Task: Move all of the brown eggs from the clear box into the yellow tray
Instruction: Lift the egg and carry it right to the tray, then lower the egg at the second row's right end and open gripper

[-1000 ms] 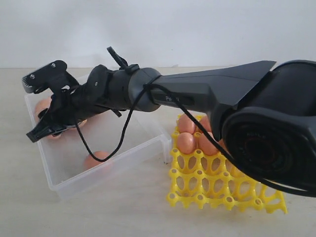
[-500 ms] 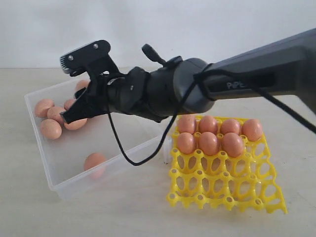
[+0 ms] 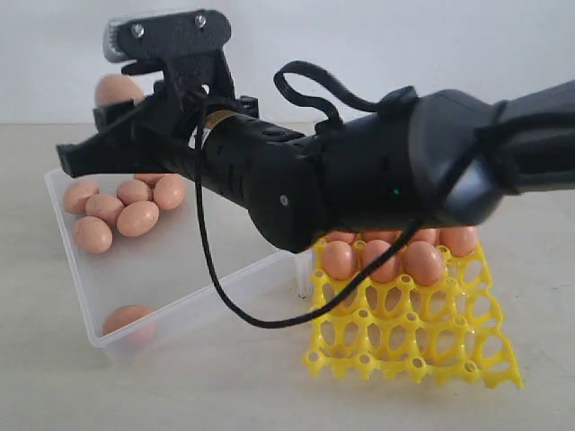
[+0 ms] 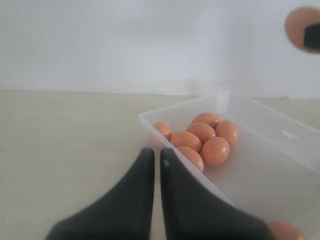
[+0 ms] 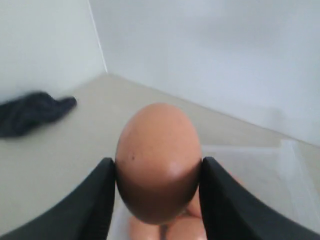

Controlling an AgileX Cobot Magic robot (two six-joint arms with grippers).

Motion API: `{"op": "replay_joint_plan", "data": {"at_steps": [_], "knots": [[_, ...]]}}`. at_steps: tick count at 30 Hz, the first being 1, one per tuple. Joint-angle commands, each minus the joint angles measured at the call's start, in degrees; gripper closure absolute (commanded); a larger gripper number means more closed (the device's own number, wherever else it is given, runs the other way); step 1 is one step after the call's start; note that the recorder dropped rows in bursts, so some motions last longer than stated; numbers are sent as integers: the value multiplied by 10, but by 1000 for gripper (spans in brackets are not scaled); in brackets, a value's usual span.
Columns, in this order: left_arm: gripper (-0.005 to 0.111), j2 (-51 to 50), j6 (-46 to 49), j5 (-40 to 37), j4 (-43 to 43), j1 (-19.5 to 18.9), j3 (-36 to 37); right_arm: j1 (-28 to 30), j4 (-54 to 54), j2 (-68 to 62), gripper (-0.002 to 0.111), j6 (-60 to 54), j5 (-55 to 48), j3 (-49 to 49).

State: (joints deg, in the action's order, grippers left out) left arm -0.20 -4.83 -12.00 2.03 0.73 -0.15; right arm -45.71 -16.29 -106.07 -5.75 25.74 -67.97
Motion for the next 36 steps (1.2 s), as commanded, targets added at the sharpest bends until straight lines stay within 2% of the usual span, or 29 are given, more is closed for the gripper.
{"op": "replay_joint_plan", "data": {"at_steps": [1,4,9,14,17,21,27,31,36], "knots": [[103,2,-1,1,1,-1,1,-18,103,59,109,170,102,74],[103,2,-1,1,1,-1,1,-13,102,101,109,224,160,158],[103,2,-1,1,1,-1,1,23,19,203,109,210,197,305],[103,2,-1,1,1,-1,1,109,-32,333,109,171,207,446],[103,2,-1,1,1,-1,1,172,-40,388,109,125,152,500],[103,2,-1,1,1,-1,1,266,-36,397,109,107,17,512],[103,2,-1,1,1,-1,1,364,-34,355,109,107,-86,509],[103,2,-1,1,1,-1,1,388,17,313,109,107,-169,478],[103,2,-1,2,1,-1,1,388,47,262,109,107,-175,424]]}}
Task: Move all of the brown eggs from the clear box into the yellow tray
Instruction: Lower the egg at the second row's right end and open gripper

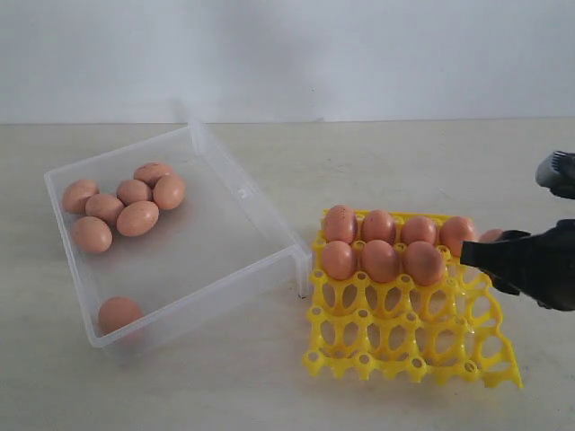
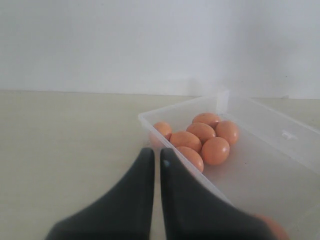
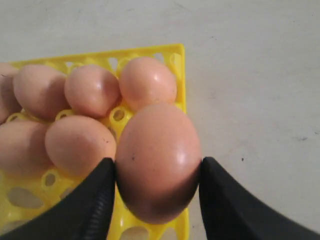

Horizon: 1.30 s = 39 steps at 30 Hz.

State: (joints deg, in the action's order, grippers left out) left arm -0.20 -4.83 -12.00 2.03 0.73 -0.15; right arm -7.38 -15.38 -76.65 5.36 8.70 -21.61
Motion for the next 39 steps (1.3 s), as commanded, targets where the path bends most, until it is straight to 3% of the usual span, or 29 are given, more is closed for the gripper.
{"op": "replay_joint_plan", "data": {"at_steps": [1,10,22,24,27,28,34,39], "knots": [[103,2,-1,2,1,-1,1,5,50,-44,109,-4,-13,-52],[103,2,-1,2,1,-1,1,5,84,-120,109,-10,-31,-107],[103,2,-1,2,1,-1,1,5,84,-140,108,-10,-27,-107],[103,2,-1,2,1,-1,1,5,84,-140,98,-10,-26,-107],[103,2,-1,2,1,-1,1,5,84,-140,61,-10,-26,-107],[103,2,-1,2,1,-1,1,5,84,-140,57,-10,-25,-107],[103,2,-1,1,1,-1,1,5,84,-133,55,-8,-26,-107],[103,2,-1,1,1,-1,1,5,84,-44,55,-8,-26,-107]]}}
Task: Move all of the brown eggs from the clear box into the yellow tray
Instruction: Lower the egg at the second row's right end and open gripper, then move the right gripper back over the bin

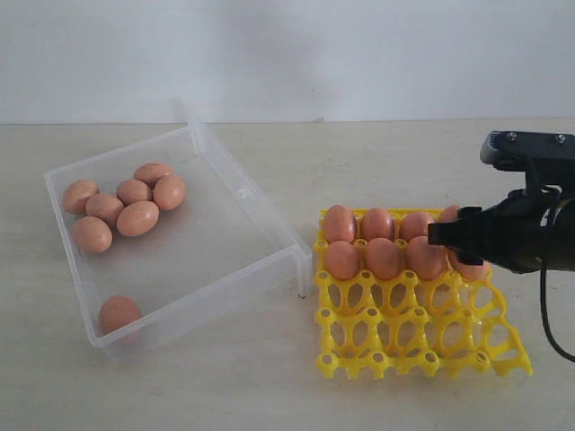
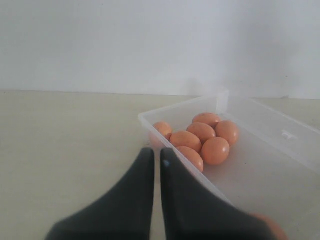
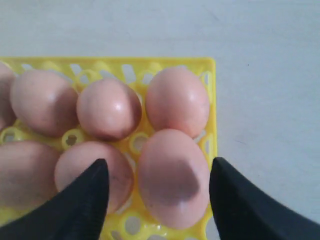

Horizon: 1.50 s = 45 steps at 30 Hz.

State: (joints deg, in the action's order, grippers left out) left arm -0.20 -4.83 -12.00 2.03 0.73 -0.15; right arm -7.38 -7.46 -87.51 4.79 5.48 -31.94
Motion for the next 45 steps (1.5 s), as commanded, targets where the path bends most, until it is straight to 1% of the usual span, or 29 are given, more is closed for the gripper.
{"op": "replay_joint_plan", "data": {"at_steps": [1,3,4,5,6,7,8,9,10,11,15,17,20,22,24,27,30,32,34,36,38,41,43,45], "knots": [[103,2,-1,0,1,-1,1,5,5,82,56,-2,7,-3],[103,2,-1,0,1,-1,1,5,5,142,56,-2,2,-3],[103,2,-1,0,1,-1,1,4,5,155,59,-2,2,-3],[103,2,-1,0,1,-1,1,-11,5,172,73,-2,5,-3],[103,2,-1,0,1,-1,1,-25,5,176,83,-2,5,-3],[103,2,-1,0,1,-1,1,-61,5,176,100,-3,-12,-12],[103,2,-1,0,1,-1,1,-91,5,170,109,-7,-32,-22],[103,2,-1,0,1,-1,1,-142,5,156,108,-24,-72,-45],[103,2,-1,0,1,-1,1,-170,5,144,108,-43,-94,-60],[103,2,-1,0,1,-1,1,-214,5,120,108,-74,-126,-90],[103,2,-1,0,1,-1,1,-266,3,58,108,-61,-159,-162],[103,2,-1,0,1,-1,1,-278,3,19,108,-48,-207,-210],[103,2,-1,0,1,-1,1,-288,0,-42,108,-55,-324,-292],[103,2,-1,0,1,-1,1,-292,-7,-81,108,-56,-376,-344],[103,2,-1,0,1,-1,1,-292,-26,-106,108,-56,-383,-377],[103,2,-1,0,1,-1,1,-292,-82,-126,108,-73,-350,-410],[103,2,-1,0,1,-1,1,-293,-168,-139,108,-190,-339,-430],[103,2,-1,0,1,-1,1,-293,-237,-154,108,-275,-390,-457],[103,2,-1,0,1,-1,1,-293,-263,-180,108,-280,-450,-494],[103,2,-1,0,1,-1,1,-293,-272,-214,108,-259,-503,-542],[103,2,-1,0,1,-1,1,-293,-281,-248,108,-246,-534,-586],[103,2,-1,0,1,-1,1,-293,-306,-298,107,-242,-554,-647],[103,2,-1,0,1,-1,1,-293,-312,-327,101,-242,-555,-674],[103,2,-1,1,1,-1,1,-293,-312,-351,87,-240,-559,-699]]}}
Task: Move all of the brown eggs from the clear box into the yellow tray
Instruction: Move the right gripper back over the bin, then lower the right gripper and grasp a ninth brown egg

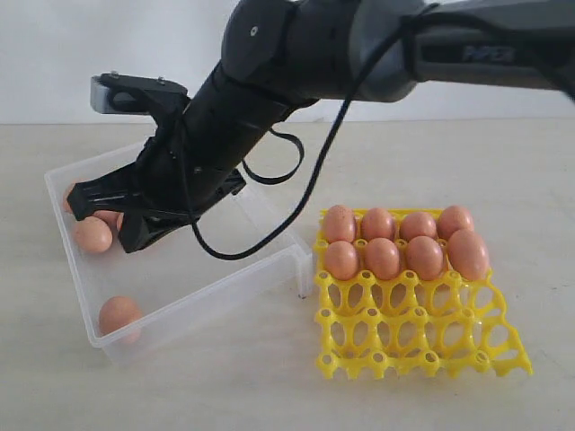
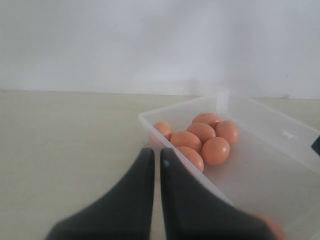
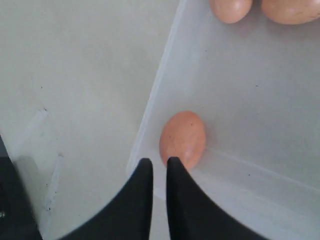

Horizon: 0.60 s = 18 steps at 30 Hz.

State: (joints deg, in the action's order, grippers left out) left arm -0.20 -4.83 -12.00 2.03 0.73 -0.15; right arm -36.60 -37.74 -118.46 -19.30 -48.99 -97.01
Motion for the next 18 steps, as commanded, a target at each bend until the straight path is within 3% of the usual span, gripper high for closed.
{"op": "replay_joint_plan", "data": {"at_steps": [1,3,5,18], "knots": [[103,2,-1,1,1,-1,1,-1,-7,-50,81,6,-14,-56],[103,2,-1,1,1,-1,1,-1,-7,-68,66,18,-14,-71],[103,2,-1,1,1,-1,1,-1,-7,-84,59,35,-14,-81],[103,2,-1,0,1,-1,1,-1,-2,-148,60,36,-28,-105]]}}
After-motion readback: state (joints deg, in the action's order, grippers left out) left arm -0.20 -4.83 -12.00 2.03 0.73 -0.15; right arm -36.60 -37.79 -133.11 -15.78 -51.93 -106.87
